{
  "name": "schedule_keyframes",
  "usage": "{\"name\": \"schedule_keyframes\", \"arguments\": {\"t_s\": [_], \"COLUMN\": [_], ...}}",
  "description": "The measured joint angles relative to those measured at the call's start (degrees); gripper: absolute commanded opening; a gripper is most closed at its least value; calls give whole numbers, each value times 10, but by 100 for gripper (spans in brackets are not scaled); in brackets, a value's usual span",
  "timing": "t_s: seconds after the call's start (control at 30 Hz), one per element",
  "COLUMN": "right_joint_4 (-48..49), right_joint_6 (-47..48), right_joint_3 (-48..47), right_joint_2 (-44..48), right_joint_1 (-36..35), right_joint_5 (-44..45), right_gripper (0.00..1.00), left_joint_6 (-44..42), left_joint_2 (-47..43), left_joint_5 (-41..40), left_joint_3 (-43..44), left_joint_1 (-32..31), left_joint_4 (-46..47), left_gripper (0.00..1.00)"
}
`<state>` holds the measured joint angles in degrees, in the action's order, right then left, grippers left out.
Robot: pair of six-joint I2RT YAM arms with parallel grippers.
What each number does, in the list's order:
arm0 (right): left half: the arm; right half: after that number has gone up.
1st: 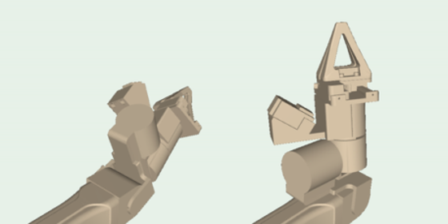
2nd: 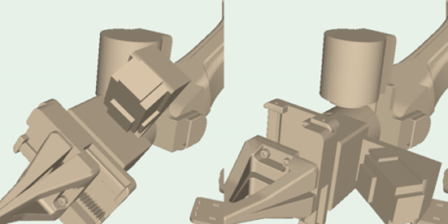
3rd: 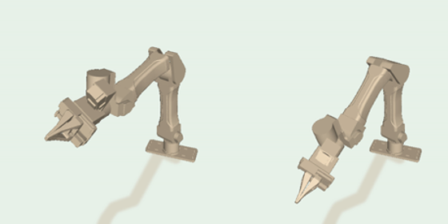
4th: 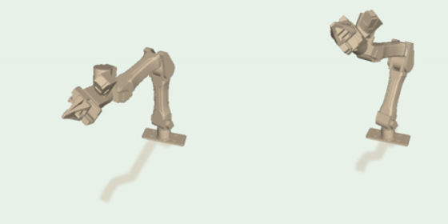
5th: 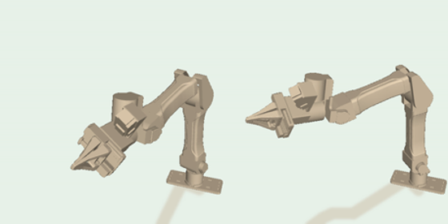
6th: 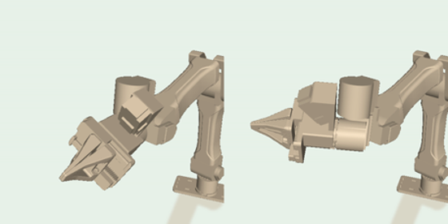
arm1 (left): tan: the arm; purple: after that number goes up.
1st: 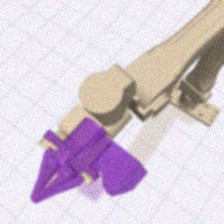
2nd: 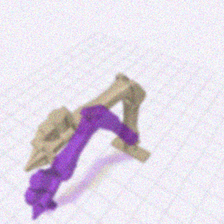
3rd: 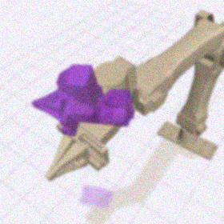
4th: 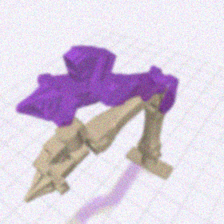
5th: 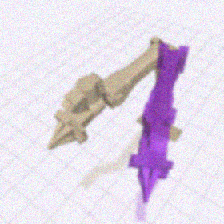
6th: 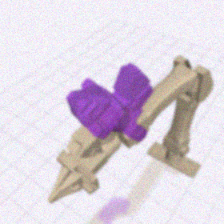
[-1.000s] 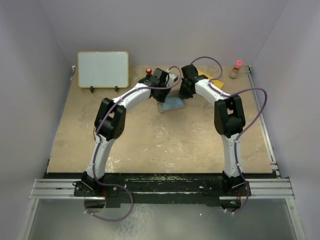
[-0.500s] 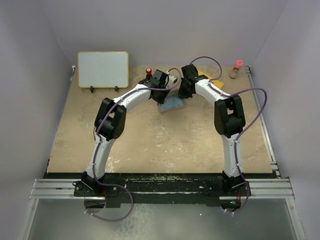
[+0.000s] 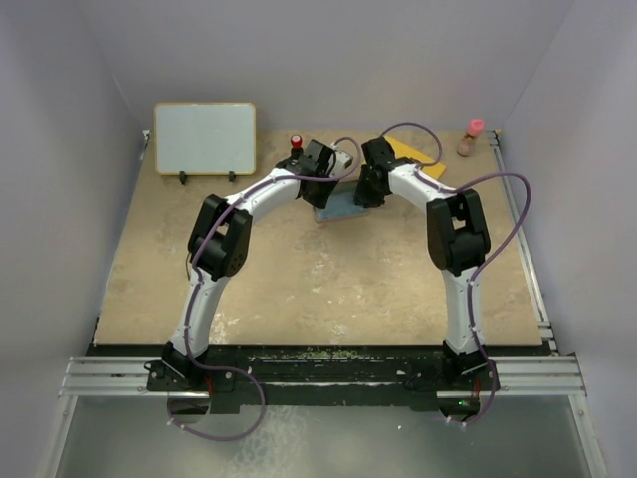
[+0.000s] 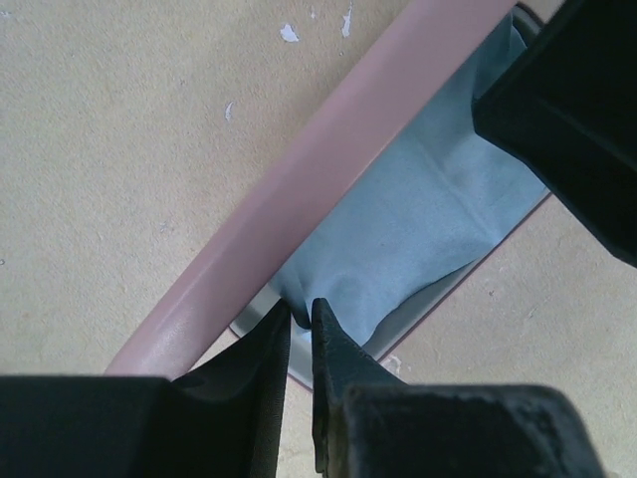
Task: Organize the sunglasses
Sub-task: Place the glasses cleaning cloth in the sunglasses case.
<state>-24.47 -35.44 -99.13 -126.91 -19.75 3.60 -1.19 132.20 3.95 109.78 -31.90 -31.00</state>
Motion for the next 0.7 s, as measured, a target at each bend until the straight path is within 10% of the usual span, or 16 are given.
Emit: {"name": "schedule_keyframes", "arguments": {"t_s": [0.53, 0.7], "right_joint_4": [83, 87], "right_joint_6": [-6, -7], "right_joint_3": [112, 141], "right_joint_2": [153, 164], "right_joint_1": [1, 2], "right_joint_5": [15, 14], "right_gripper": [37, 37], "left_joint_6": [-4, -14], "left_joint_2": [-17, -48], "left_joint_5": [-35, -75], "left_joint_3": [-1, -16], "left_joint_1": [0, 0], "left_joint_4": [-23, -49], "left_gripper": [29, 46]}}
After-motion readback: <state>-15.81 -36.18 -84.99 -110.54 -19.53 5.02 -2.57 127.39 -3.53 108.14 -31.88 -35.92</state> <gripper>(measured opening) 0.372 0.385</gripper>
